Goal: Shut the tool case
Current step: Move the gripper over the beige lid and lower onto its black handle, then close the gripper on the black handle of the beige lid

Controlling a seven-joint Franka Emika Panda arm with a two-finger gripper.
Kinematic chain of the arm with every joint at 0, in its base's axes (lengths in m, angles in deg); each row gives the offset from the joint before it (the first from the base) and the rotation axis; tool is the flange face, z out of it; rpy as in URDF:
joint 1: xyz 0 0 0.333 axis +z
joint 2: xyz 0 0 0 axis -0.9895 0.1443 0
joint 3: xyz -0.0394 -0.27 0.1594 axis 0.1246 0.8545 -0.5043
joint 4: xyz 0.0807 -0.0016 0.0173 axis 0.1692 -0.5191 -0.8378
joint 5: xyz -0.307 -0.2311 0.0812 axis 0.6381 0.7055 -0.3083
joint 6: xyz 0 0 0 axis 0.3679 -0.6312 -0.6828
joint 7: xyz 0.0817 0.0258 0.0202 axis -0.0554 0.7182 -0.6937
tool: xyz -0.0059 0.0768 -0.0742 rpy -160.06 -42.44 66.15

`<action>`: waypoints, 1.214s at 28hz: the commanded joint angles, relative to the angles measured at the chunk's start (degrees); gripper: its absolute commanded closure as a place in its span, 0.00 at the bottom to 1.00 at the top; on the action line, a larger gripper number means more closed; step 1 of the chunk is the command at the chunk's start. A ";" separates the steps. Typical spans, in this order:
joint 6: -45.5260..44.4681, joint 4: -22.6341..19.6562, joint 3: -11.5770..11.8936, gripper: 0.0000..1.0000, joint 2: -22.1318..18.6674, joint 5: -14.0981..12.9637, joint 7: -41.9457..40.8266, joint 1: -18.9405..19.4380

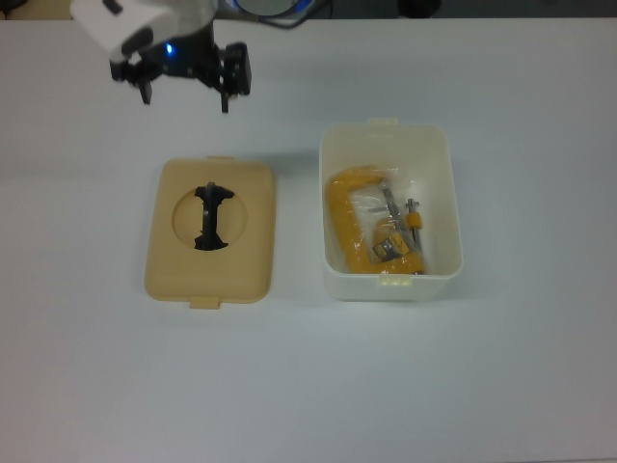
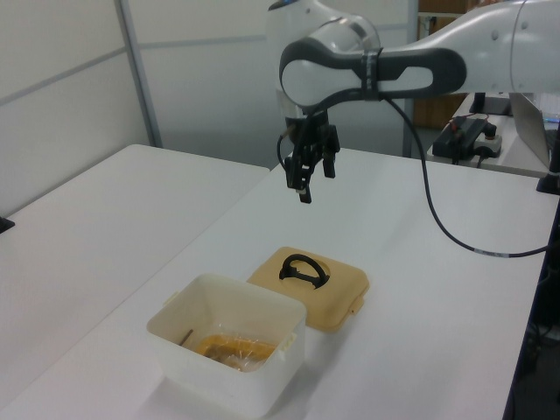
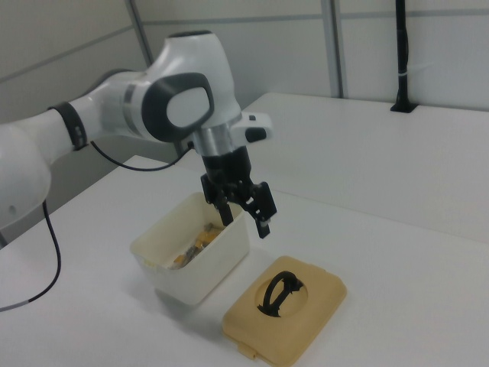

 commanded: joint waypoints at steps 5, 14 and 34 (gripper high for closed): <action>7.34 -5.97 0.33 0.00 1.42 -0.25 1.45 0.05; 10.60 -6.59 0.33 0.00 5.99 1.51 2.69 0.13; 15.00 -9.32 0.33 0.04 8.81 5.02 5.94 0.66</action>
